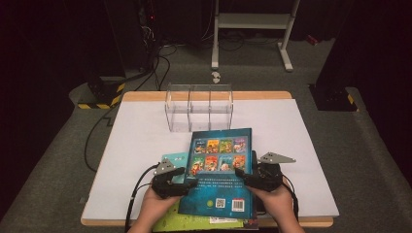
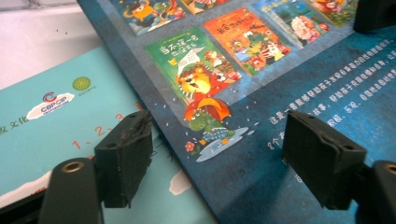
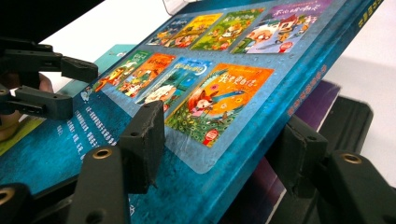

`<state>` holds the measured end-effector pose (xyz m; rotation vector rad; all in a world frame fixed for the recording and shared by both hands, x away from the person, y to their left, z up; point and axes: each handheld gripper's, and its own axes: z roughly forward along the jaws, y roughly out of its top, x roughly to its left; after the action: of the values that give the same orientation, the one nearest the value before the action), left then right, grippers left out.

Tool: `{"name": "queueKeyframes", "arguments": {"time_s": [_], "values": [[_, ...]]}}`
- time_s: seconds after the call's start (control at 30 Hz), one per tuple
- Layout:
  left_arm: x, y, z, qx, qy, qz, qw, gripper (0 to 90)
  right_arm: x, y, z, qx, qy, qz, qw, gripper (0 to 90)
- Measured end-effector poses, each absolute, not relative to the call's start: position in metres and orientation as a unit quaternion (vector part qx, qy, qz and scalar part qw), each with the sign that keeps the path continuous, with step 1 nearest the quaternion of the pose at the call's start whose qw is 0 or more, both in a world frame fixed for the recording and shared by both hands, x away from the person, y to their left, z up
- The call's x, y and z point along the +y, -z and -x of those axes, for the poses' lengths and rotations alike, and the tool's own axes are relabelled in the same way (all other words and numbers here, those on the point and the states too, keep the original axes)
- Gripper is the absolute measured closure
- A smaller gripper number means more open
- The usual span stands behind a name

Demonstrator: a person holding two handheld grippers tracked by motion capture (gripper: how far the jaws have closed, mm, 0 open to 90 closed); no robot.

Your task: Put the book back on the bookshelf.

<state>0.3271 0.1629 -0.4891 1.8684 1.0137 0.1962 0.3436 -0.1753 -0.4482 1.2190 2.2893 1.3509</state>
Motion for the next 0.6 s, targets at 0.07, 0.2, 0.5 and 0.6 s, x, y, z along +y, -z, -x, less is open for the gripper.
{"name": "queueKeyframes", "arguments": {"time_s": [0.07, 0.2, 0.5, 0.6], "values": [[0.164, 0.489, -0.328, 0.418, -0.075, -0.765, 0.485, 21.4, -0.175, 0.447, -0.341, 0.778, -0.463, -0.408, 0.117, 40.2], [0.166, 0.490, -0.329, 0.421, -0.060, -0.759, 0.493, 19.7, -0.171, 0.443, -0.336, 0.779, -0.468, -0.395, 0.132, 40.4], [0.171, 0.491, -0.332, 0.427, -0.042, -0.750, 0.503, 17.8, -0.166, 0.438, -0.329, 0.782, -0.480, -0.370, 0.147, 42.3], [0.172, 0.491, -0.333, 0.428, -0.038, -0.747, 0.506, 17.6, -0.166, 0.437, -0.328, 0.781, -0.483, -0.366, 0.151, 42.5]]}}
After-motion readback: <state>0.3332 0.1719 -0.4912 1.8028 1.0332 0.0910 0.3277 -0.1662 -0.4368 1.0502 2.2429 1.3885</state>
